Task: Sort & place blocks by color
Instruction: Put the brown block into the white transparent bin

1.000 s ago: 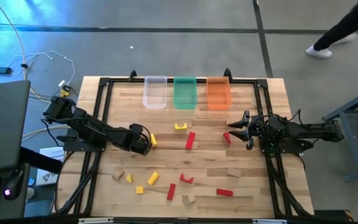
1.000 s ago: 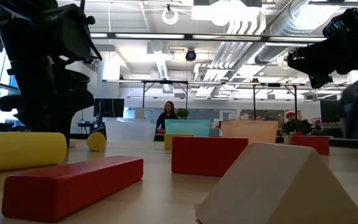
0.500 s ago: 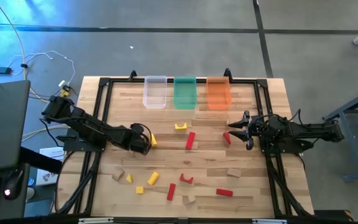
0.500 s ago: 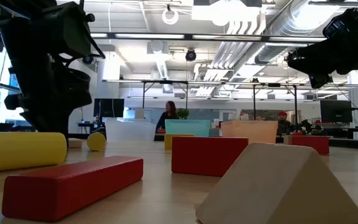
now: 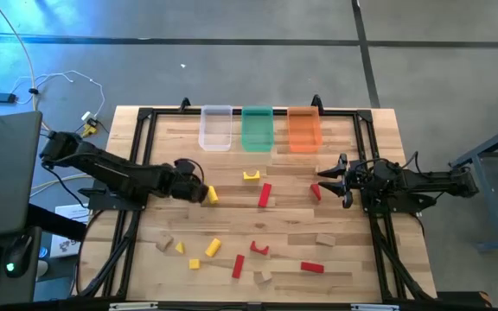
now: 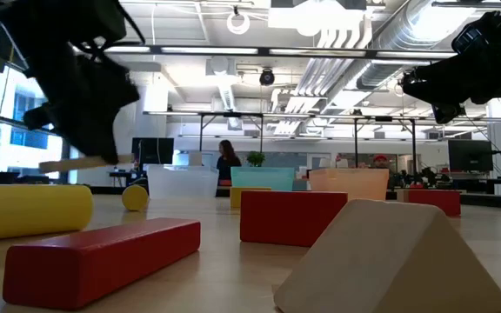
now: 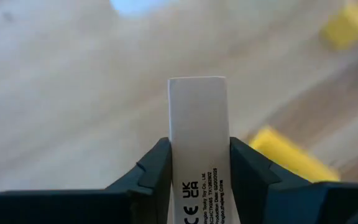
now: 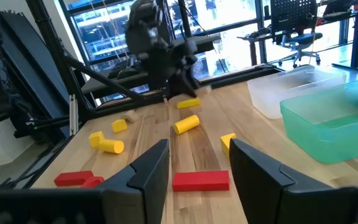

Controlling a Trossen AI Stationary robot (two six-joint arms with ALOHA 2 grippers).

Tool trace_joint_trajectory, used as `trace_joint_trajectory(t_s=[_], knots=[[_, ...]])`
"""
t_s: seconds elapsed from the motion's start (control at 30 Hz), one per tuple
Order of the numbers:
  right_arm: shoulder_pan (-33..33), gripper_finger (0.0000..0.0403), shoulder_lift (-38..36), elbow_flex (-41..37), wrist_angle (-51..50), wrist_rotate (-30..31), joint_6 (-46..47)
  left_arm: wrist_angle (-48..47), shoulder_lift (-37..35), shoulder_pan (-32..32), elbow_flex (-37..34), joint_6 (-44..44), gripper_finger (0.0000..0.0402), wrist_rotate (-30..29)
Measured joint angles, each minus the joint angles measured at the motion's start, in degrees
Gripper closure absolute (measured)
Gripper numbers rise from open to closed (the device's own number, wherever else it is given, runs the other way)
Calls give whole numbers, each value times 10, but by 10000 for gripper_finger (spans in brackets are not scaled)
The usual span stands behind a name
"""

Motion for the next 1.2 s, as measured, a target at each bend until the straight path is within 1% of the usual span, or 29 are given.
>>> trace_joint_trajectory(t_s=[0.07,0.17,0.27,0.5,0.67,0.83,0.9,1.0,1.2], knots=[[0,250,0,0,0,0,0,15,-26,19,0,25,298,-23],[0,250,0,0,0,0,0,49,-61,50,0,80,295,-40],[0,250,1,0,0,0,0,109,-87,85,0,151,295,-40],[0,250,0,0,0,0,0,289,-107,172,1,350,295,-29],[0,250,0,0,0,0,0,395,-98,245,1,442,294,18],[0,250,0,0,0,0,0,455,-75,316,2,498,294,31],[0,250,0,0,0,0,0,465,-62,342,1,501,294,38],[0,250,0,0,0,0,0,493,-39,377,2,500,294,68],[0,250,0,0,0,0,0,520,27,422,2,492,294,112]])
